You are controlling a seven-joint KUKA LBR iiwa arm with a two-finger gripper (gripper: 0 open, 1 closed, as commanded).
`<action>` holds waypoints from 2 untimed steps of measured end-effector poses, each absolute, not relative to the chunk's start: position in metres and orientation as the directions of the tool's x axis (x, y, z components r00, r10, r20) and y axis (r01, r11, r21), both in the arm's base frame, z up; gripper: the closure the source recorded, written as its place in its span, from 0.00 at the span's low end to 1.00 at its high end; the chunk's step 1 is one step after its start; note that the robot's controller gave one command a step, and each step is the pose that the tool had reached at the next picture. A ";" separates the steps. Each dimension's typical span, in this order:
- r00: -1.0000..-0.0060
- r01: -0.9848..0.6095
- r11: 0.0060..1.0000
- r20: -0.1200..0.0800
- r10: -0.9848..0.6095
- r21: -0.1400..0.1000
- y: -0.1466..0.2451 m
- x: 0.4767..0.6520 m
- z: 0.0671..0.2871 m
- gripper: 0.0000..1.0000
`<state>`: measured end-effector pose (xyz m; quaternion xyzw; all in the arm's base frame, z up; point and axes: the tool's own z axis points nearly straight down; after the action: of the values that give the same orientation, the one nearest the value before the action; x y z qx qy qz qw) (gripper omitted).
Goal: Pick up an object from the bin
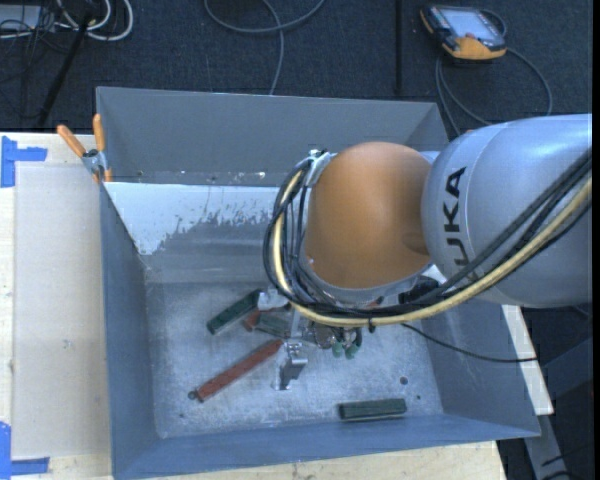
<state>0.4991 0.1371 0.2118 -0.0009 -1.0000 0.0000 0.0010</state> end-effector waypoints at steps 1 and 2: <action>-0.992 -0.124 0.992 -0.002 -0.124 0.000 0.144 0.525 0.158 0.00; -0.928 -0.372 0.928 0.014 -0.372 0.002 0.154 0.577 0.080 0.00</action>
Offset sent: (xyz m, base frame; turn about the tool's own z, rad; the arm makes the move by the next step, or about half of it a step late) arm 0.0820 0.0174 -0.1418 -0.3850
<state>0.5768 0.1542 0.0798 0.1895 -0.9819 0.0004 0.0072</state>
